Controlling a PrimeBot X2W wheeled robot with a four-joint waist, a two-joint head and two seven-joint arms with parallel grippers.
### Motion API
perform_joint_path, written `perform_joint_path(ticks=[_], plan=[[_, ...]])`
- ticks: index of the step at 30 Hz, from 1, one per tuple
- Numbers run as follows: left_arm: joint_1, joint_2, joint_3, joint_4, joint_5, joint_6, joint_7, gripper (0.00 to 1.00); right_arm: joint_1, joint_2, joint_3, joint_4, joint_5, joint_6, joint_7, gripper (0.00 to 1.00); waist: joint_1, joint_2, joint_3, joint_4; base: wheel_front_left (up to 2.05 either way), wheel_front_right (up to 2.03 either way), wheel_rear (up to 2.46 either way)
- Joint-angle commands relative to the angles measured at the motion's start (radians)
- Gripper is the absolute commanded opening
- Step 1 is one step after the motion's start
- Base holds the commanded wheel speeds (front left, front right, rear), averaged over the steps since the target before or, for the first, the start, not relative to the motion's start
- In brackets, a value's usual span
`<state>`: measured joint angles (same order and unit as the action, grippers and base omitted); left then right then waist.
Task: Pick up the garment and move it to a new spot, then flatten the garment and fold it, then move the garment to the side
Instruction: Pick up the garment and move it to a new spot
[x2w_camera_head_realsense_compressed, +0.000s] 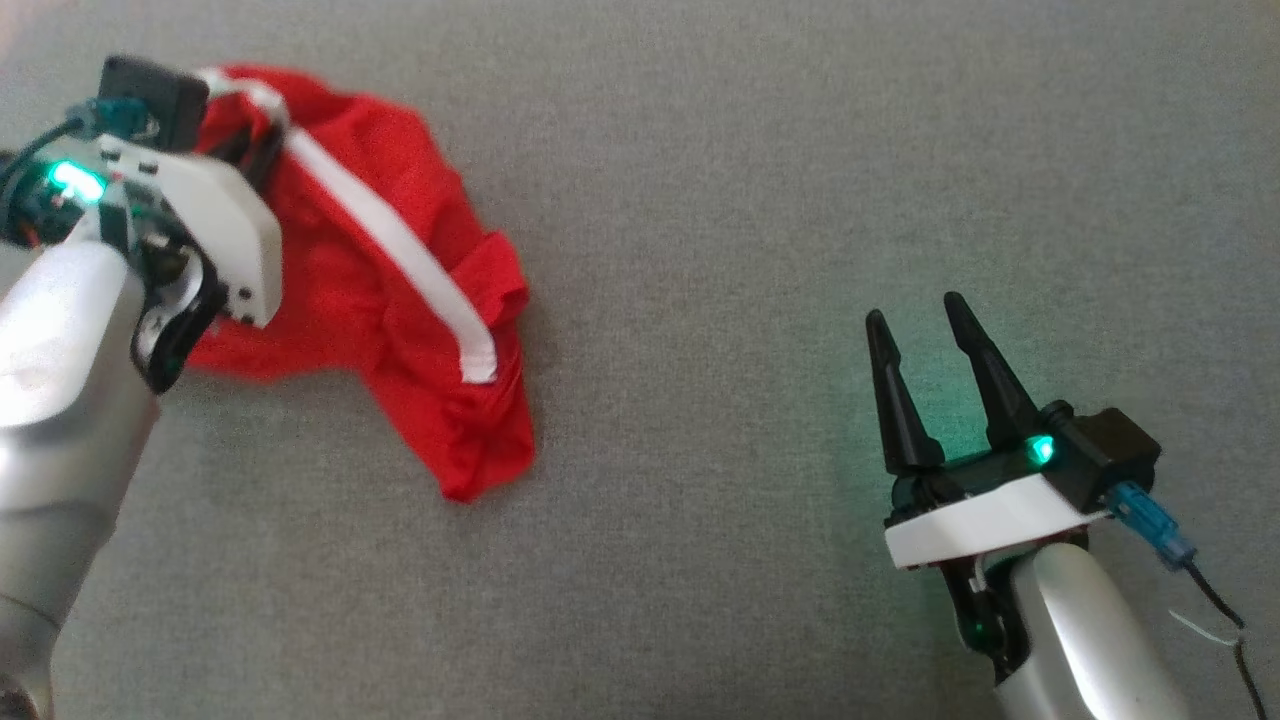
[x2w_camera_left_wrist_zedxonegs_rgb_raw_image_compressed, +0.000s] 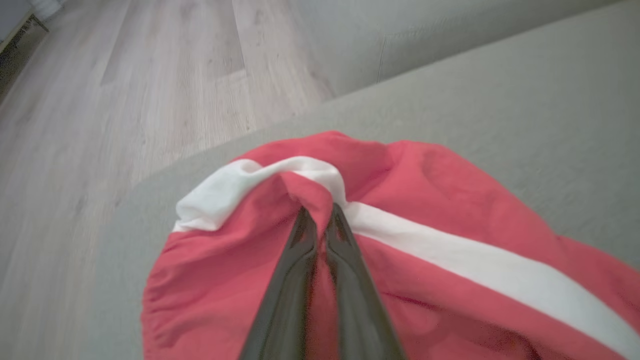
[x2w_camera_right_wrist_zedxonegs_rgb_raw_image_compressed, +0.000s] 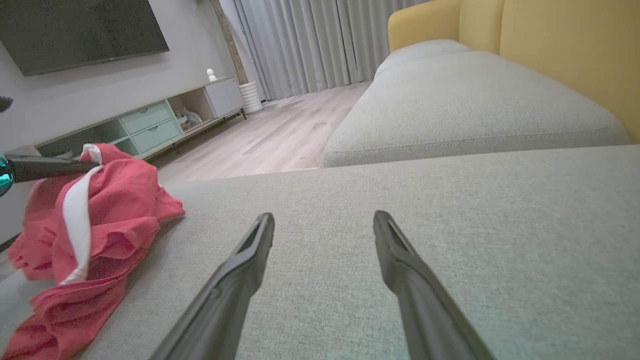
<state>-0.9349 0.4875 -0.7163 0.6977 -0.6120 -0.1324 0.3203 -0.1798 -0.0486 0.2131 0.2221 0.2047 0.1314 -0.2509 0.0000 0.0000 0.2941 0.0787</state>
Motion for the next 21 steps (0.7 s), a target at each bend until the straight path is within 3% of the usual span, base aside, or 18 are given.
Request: perform_joint_path(ticks=[1,10,21], plan=[[-0.084,0.040,0.043,-0.042,-0.011,0.002,-0.032,0.00,-0.011,-0.002,0.017,-0.028,0.006,-0.001,-0.011,1.00,0.0000,0.0000,-0.028,0.003,0.00,0.00,0.00],[-0.114,0.001,0.052,-0.215,0.016,0.015,-0.226,0.00,0.034,-0.002,-0.017,-0.017,0.027,-0.001,-0.011,1.00,0.0000,0.0000,-0.143,0.008,0.00,0.00,0.00],[-0.073,-0.017,0.026,-0.459,0.016,0.062,-0.194,0.00,0.063,-0.002,-0.033,-0.022,0.063,-0.001,-0.011,1.00,0.0000,0.0000,-0.193,-0.049,0.00,0.00,0.00]])
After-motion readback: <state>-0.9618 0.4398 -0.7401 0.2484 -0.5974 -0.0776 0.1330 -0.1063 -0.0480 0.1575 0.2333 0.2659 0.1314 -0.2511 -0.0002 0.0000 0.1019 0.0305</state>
